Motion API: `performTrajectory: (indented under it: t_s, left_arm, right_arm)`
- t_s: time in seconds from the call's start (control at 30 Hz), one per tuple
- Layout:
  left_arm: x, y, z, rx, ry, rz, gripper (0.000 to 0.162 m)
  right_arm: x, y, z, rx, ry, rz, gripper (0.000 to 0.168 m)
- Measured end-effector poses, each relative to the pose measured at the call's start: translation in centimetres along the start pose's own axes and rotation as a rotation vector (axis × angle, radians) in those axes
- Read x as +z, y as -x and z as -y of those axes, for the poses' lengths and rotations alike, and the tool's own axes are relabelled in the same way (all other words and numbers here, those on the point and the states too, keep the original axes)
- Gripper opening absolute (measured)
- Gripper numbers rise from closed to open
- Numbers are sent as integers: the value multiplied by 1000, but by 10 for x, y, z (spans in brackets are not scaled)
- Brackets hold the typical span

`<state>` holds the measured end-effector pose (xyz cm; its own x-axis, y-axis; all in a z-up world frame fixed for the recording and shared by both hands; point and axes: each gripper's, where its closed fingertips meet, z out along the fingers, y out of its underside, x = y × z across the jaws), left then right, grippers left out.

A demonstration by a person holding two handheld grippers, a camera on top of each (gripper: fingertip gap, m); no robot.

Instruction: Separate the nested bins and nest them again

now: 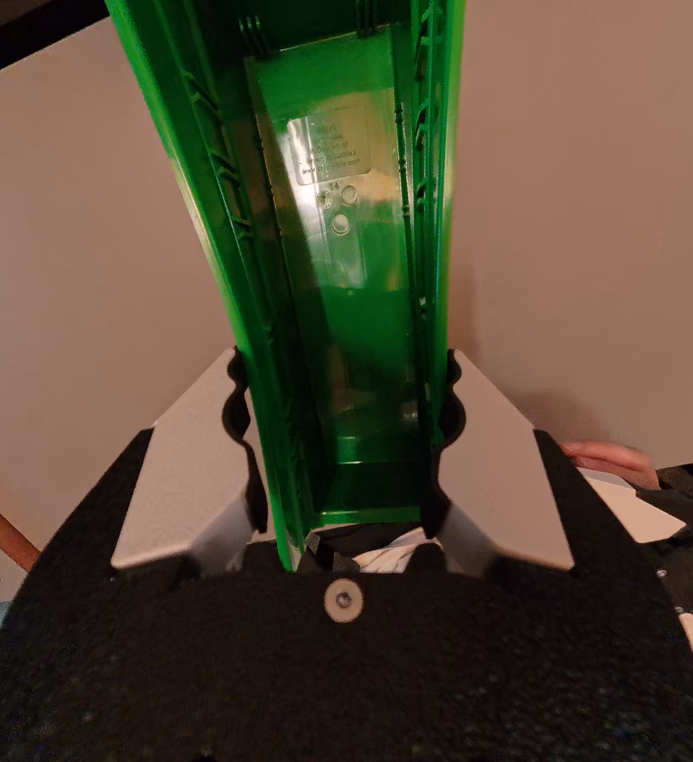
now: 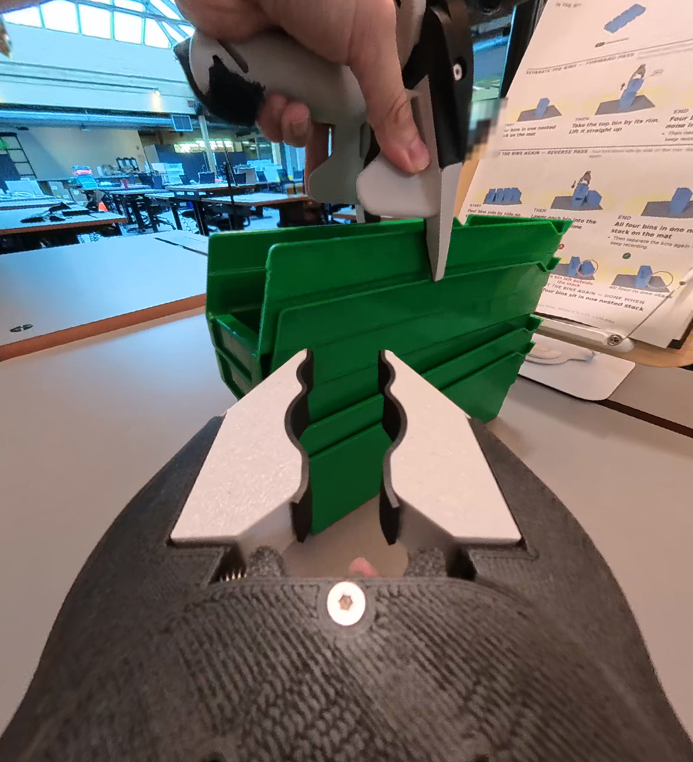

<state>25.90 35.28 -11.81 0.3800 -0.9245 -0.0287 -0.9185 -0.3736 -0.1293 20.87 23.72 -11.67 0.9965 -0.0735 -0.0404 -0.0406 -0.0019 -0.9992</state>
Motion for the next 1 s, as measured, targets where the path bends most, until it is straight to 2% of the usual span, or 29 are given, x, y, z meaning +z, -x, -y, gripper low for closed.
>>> performTrajectory:
  t_s: [0.27, 0.47, 0.67, 0.83, 1.0]
  left_arm:
    - [10, 2, -11, 15, 53, 18, 106]
    - [11, 11, -12, 57, 67, 101, 104]
    - [10, 10, -15, 63, 97, 86, 105]
    - [9, 6, -14, 64, 119, 48, 90]
    - [-4, 4, -7, 70, 103, 47, 86]
  right_arm:
    - [12, 4, -3, 2, 22, 29, 36]
    - [16, 0, -2, 23, 26, 38, 39]
    - [18, -1, -1, 38, 25, 52, 41]
    - [19, 1, -2, 31, 39, 65, 42]
    - [18, -3, -3, 23, 43, 54, 42]
